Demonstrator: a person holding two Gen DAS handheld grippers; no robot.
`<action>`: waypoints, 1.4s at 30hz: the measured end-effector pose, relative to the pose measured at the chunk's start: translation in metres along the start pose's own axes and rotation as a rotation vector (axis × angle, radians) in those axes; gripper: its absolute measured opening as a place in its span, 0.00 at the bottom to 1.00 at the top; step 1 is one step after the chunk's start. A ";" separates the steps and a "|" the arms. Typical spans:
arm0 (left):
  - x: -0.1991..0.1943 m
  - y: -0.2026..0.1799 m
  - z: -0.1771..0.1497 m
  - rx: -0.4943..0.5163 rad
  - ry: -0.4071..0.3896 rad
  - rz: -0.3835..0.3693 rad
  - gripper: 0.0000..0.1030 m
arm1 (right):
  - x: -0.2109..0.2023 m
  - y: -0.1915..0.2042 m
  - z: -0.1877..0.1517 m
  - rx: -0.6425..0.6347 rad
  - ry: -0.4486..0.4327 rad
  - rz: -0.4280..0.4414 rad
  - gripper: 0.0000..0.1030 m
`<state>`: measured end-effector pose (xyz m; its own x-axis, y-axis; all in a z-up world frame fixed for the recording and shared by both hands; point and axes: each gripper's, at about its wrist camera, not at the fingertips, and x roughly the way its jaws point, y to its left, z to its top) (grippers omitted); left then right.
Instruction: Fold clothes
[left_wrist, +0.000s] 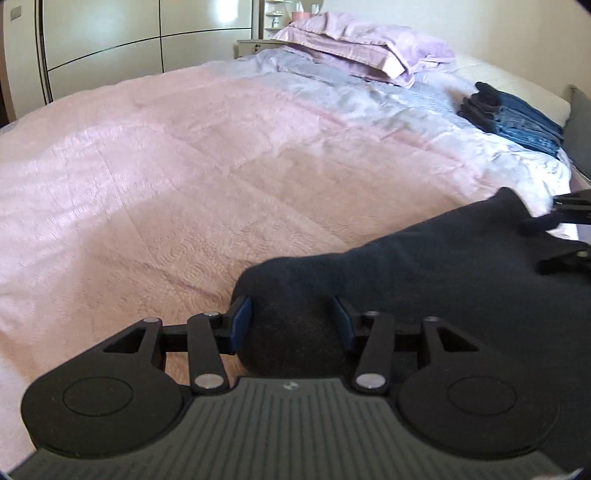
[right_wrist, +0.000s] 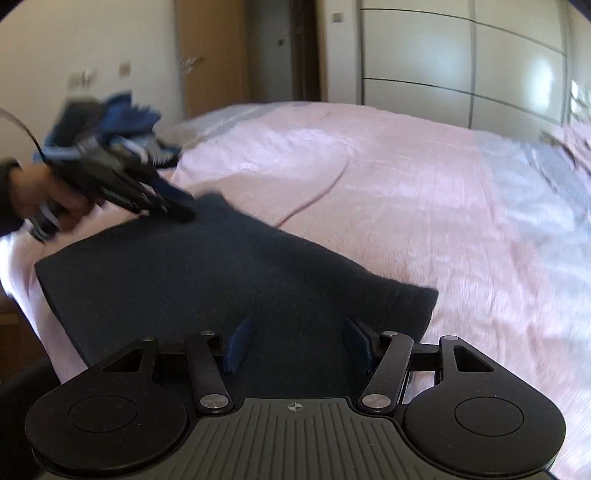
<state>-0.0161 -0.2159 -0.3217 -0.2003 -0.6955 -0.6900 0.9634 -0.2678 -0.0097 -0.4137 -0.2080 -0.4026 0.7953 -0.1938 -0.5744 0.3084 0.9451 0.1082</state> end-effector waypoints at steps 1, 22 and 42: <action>0.004 0.001 -0.003 0.006 0.001 0.003 0.46 | -0.002 -0.002 -0.001 0.021 -0.009 0.004 0.58; -0.031 -0.105 0.027 0.325 -0.033 -0.025 0.41 | 0.007 -0.107 -0.003 0.600 -0.090 0.110 0.44; -0.043 -0.273 0.008 0.803 -0.105 -0.172 0.49 | -0.100 -0.076 -0.069 0.719 -0.312 0.066 0.58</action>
<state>-0.2719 -0.1183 -0.2831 -0.3874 -0.6490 -0.6548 0.5053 -0.7436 0.4380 -0.5529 -0.2424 -0.4097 0.9006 -0.3094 -0.3054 0.4330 0.5752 0.6940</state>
